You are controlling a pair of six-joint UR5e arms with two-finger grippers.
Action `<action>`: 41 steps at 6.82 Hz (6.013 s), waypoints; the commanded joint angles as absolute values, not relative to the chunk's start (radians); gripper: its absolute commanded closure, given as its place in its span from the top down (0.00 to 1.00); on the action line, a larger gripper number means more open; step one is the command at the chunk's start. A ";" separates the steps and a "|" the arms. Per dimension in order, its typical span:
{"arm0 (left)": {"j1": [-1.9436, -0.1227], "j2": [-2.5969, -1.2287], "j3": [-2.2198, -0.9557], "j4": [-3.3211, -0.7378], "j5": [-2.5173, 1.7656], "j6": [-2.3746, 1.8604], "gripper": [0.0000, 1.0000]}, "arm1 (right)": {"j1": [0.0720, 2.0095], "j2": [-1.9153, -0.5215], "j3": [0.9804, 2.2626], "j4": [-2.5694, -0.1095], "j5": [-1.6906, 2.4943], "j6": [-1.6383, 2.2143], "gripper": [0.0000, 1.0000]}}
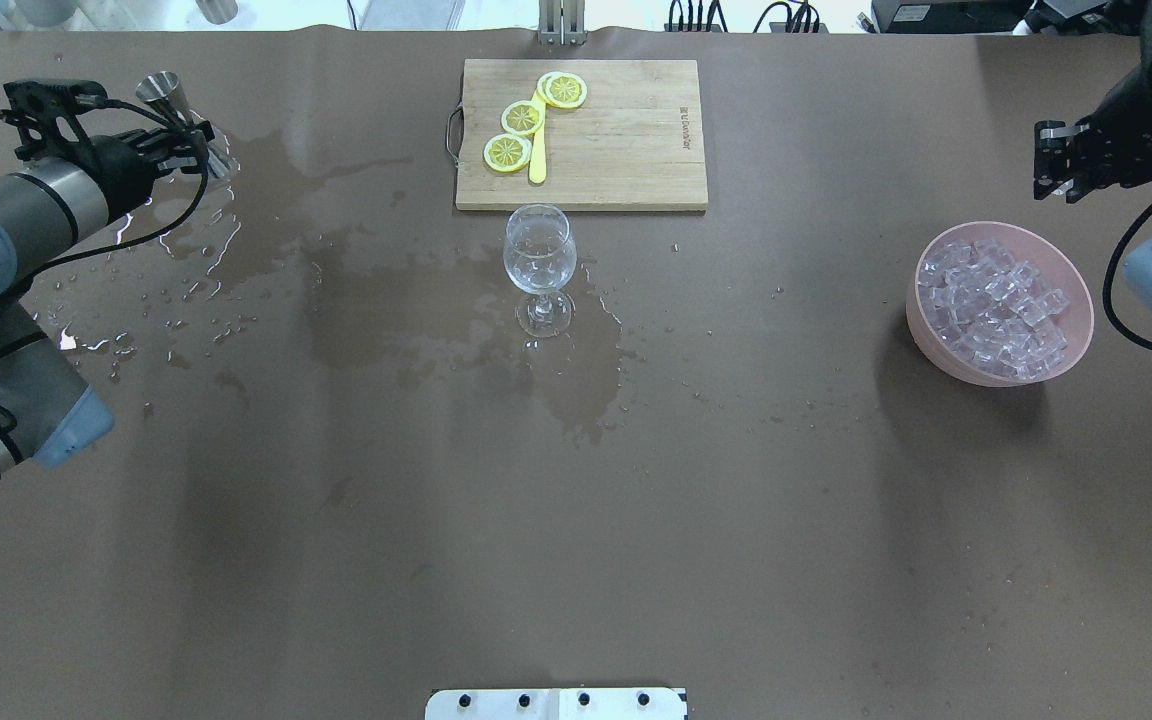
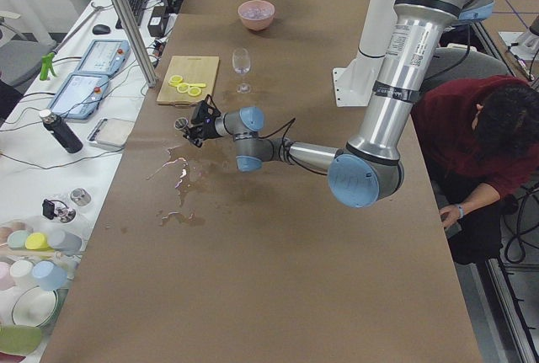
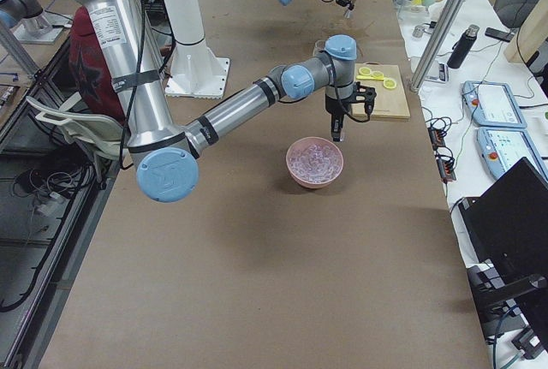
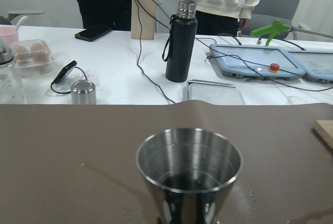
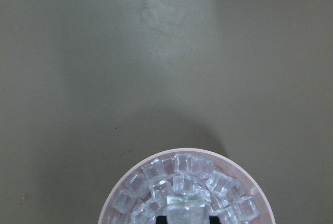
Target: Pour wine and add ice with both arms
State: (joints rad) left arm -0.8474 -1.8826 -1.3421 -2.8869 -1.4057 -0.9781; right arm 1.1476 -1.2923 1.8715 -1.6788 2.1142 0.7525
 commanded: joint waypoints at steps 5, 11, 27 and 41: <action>-0.804 -1.890 -1.529 -2.788 -1.437 -0.957 0.00 | 1.100 -1.301 1.933 -1.674 2.062 0.509 0.26; -0.673 -2.022 -1.657 -2.536 -1.270 -0.475 0.00 | 1.101 -1.307 1.950 -1.678 2.069 0.509 0.26; -0.465 -2.134 -1.632 -2.387 -1.020 0.151 0.00 | 1.108 -1.305 2.023 -1.772 2.126 0.522 0.25; -0.408 -2.172 -1.631 -2.309 -0.815 0.520 0.00 | 1.112 -1.284 2.065 -1.850 2.169 0.597 0.25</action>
State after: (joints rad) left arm -0.4015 -2.1716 -1.6298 -2.3082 -0.8141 0.5028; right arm 1.1131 -1.2928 2.0724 -1.8487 2.1689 0.5967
